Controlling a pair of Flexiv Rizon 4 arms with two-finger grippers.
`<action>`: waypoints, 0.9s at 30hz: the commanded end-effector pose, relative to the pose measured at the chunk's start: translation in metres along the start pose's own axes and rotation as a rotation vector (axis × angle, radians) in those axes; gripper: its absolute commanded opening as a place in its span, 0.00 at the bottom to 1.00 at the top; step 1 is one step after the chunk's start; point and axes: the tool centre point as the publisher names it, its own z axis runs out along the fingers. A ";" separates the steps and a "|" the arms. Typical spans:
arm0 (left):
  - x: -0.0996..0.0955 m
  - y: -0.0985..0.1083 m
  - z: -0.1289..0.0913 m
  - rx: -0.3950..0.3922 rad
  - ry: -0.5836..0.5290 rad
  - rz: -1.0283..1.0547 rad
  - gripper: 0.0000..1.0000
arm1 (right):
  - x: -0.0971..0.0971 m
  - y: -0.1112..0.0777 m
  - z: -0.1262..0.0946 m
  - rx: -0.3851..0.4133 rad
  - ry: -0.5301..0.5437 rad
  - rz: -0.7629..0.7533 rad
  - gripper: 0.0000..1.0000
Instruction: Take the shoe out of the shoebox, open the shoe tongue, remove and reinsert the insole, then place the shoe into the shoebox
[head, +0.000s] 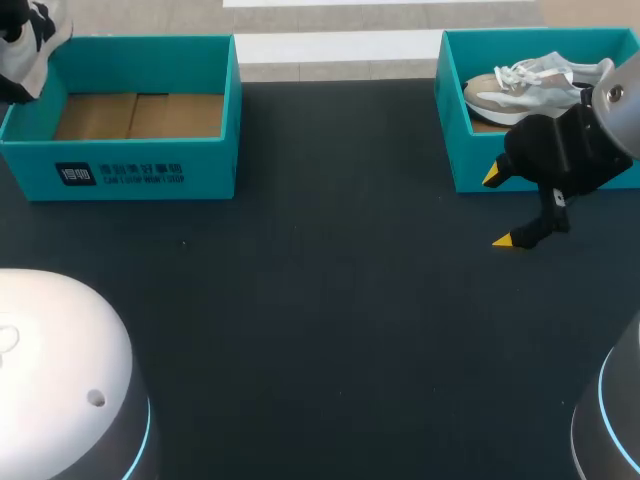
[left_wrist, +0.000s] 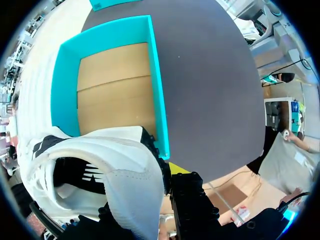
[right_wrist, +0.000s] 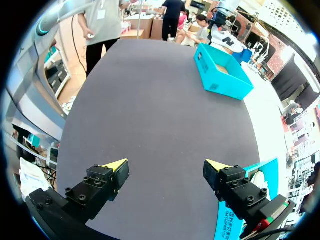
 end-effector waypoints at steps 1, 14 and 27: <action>0.004 -0.004 -0.005 0.016 0.046 0.270 0.00 | 0.000 0.001 0.002 0.004 0.000 0.001 1.00; -0.003 0.007 -0.017 -0.223 -0.085 1.512 0.00 | 0.000 0.001 0.002 0.004 0.000 0.001 1.00; -0.003 0.007 -0.017 -0.223 -0.085 1.512 0.00 | 0.000 0.001 0.002 0.004 0.000 0.001 1.00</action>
